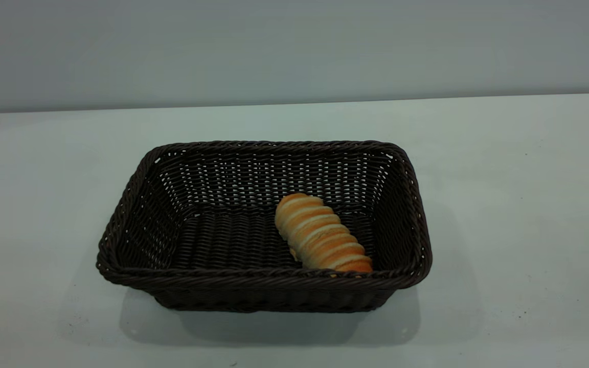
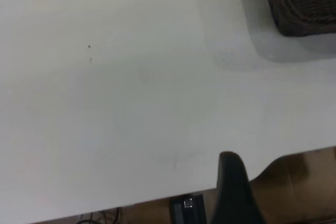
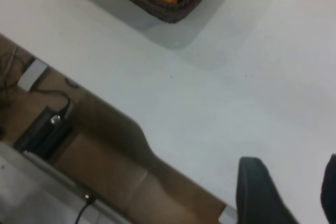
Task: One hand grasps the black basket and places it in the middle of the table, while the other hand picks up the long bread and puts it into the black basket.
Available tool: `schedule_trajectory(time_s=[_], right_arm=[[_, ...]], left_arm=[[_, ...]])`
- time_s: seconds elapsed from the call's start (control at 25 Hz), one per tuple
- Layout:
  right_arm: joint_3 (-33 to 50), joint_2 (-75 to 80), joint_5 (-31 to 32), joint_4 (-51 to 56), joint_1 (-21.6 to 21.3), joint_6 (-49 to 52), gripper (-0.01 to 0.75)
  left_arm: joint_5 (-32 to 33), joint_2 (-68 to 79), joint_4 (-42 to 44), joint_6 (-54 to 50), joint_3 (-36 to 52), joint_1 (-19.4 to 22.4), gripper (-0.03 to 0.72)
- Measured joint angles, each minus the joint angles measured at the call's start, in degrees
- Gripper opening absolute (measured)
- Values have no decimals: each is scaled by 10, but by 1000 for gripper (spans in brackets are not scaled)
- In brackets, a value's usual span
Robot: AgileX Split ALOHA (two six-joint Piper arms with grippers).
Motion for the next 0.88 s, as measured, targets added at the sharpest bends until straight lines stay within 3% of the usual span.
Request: schedule_trajectory(time_s=[0.32,0.88], right_arm=[[75,-107,-23,0,0,0,278],[80,-154,-18,2,0,0,278]], left_arm=[[3,-44,-14,0,31,0,548],[1,-57,-15,0,33,0,548]])
